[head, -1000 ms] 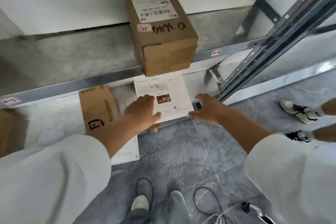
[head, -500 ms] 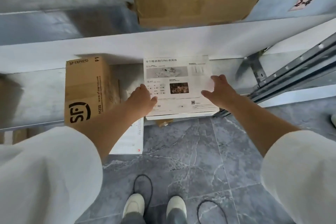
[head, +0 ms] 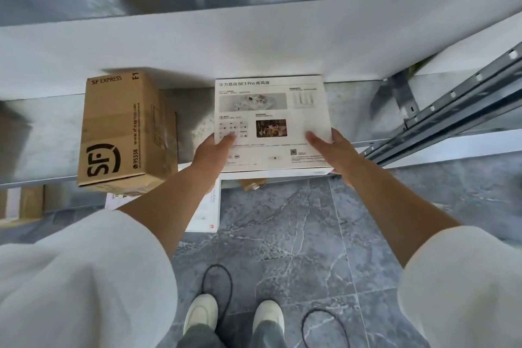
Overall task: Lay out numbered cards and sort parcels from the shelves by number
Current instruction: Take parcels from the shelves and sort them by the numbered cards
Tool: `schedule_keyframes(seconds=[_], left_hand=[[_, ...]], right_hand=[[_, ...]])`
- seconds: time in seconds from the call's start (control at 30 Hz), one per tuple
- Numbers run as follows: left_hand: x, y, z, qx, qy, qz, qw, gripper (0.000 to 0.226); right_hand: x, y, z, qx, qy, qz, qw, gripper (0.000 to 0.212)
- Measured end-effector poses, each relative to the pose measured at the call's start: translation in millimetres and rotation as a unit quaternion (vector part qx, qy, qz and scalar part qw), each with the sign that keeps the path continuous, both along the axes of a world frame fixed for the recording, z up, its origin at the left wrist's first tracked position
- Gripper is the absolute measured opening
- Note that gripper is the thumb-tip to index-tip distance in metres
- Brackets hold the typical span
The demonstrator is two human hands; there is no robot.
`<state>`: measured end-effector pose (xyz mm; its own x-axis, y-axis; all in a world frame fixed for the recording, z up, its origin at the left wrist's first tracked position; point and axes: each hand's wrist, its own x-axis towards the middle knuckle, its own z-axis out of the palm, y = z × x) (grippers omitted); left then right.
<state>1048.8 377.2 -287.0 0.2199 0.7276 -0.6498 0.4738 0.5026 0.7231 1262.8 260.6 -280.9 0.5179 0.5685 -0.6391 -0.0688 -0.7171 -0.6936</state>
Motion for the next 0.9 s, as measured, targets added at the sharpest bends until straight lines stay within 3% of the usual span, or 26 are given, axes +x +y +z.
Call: schedule_keyframes(seconds=[0.17,0.3,0.43,0.53,0.8,0.9], left_hand=[[-8.1,-28.6,15.0,-0.035,-0.05,0.016,0.998,0.025],[-23.2,-65.4,33.0,-0.047,-0.093,-0.012,0.994,0.029],[-40.5,-95.6,64.6,-0.011,-0.14,-0.003,0.99,0.033],[-58.2,-119.9,82.8,-0.009,-0.165,-0.007,0.986,0.036],[-140.8,-194.6,111.4,-0.014,-0.196,-0.003,0.98,0.041],[-199.3,-222.7,143.6,0.01,-0.216,0.012,0.976,0.042]], right_hand=[[1.2,-32.4,16.6,-0.01,0.025,-0.003,1.0,0.043],[3.1,-76.4,39.5,-0.042,0.034,0.015,0.998,0.048],[0.3,-111.7,71.9,0.013,0.052,0.028,0.998,0.037],[-12.2,-139.4,87.9,0.047,0.041,0.014,0.998,0.046],[-102.4,-212.1,132.4,0.1,-0.025,0.016,0.995,0.047],[-156.8,-238.7,162.0,0.132,-0.013,0.015,0.991,0.049]])
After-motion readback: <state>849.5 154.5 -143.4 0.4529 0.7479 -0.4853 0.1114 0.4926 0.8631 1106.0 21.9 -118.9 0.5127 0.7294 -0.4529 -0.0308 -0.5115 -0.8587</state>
